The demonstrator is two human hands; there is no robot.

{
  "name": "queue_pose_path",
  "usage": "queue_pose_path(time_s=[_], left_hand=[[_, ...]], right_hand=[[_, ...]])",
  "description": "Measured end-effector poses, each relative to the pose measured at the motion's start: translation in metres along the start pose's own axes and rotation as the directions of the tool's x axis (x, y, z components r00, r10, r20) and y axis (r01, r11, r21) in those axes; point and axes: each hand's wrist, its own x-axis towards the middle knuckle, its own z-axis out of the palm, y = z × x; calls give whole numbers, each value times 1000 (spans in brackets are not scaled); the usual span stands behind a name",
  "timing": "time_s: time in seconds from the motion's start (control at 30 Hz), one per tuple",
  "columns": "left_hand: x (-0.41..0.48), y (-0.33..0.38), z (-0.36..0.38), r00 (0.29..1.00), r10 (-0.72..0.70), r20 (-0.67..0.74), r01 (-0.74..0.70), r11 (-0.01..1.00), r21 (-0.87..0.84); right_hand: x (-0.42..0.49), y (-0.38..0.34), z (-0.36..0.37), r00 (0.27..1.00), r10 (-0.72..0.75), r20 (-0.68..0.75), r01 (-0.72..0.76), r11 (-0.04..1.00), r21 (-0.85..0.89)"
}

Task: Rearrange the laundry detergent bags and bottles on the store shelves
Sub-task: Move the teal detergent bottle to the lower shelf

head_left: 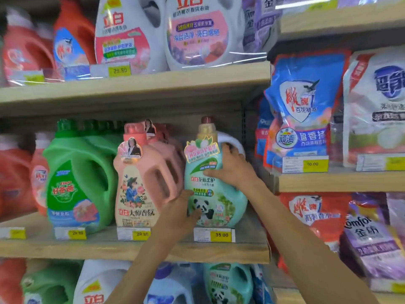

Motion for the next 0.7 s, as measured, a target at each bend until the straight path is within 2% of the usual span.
queue_pose_path(time_s=[0.13,0.33,0.43,0.53,0.7], left_hand=[[8,2,11,1000,-28,-14,28,999,-22],[17,-12,24,994,-34,-108,16,987,-161],[20,-21,29,990,0,-140,-29,978,-206],[25,-26,33,995,2,-104,-25,974,-225],[37,-35,46,982,85,-166,-130,949,-286]], right_hand=[[9,5,10,999,-3,-41,8,992,122],[19,12,2,999,-41,-26,45,983,178],[22,11,-5,999,-54,-2,54,983,177],[22,9,-12,999,-42,34,36,984,175],[8,6,-30,996,-62,71,58,997,56]])
